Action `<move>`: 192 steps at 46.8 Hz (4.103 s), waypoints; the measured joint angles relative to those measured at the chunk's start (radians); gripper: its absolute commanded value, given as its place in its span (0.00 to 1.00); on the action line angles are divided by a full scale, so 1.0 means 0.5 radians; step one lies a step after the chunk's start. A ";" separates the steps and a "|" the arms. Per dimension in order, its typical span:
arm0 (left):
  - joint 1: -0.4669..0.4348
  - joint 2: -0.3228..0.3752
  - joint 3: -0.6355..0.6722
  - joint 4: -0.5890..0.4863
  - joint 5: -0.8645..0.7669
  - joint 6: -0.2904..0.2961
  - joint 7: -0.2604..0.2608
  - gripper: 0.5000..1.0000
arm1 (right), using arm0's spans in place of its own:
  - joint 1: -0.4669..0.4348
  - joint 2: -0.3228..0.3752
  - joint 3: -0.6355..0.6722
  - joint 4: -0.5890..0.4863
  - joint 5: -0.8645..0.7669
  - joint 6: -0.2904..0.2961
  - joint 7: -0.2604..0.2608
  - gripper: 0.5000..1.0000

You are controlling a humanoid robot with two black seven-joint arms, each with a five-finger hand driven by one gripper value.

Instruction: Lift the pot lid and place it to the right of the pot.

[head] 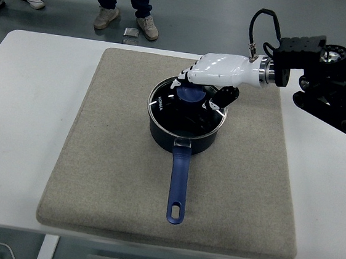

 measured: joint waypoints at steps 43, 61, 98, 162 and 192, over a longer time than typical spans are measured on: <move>0.000 0.000 0.000 0.000 0.000 0.000 0.000 1.00 | 0.086 -0.001 0.019 -0.005 0.002 -0.010 0.001 0.00; 0.000 0.000 0.000 0.000 0.000 0.000 0.000 1.00 | 0.147 -0.006 0.018 -0.062 0.033 -0.005 0.000 0.00; 0.000 0.000 0.000 0.000 0.000 0.000 0.000 1.00 | 0.102 -0.009 -0.240 -0.657 0.029 -0.024 0.000 0.00; 0.000 0.000 0.000 0.000 0.000 0.000 0.000 1.00 | 0.027 -0.205 -0.639 -0.432 0.055 -0.027 0.000 0.00; 0.000 0.000 0.000 0.000 0.000 0.000 0.000 1.00 | -0.040 -0.318 -0.668 -0.354 0.116 -0.036 0.000 0.00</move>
